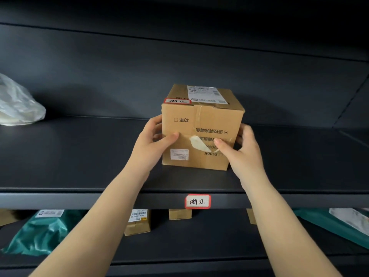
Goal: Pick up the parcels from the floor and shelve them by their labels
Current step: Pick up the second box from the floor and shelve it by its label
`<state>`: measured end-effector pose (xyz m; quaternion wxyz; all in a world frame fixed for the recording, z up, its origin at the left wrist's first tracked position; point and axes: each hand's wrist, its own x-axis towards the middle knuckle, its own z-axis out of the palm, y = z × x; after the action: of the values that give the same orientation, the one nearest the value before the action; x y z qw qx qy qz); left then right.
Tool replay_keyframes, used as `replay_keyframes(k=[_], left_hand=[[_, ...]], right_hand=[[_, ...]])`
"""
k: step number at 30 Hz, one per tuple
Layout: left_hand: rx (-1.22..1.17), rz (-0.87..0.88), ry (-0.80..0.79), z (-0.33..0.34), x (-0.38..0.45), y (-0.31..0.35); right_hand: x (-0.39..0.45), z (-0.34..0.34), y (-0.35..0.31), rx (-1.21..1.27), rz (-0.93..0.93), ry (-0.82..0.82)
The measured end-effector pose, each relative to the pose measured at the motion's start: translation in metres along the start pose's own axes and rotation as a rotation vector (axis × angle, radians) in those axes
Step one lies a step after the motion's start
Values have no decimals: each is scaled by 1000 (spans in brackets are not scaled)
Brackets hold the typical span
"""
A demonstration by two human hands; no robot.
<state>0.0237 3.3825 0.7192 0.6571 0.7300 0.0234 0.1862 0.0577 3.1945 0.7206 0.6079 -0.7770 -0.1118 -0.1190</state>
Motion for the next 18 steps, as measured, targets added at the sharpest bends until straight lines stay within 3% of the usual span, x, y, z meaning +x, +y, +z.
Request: replay_keyframes(k=[18], left_hand=[[-7, -84, 34, 15, 27, 6]], right_hand=[[36, 0, 9, -22, 29, -17]])
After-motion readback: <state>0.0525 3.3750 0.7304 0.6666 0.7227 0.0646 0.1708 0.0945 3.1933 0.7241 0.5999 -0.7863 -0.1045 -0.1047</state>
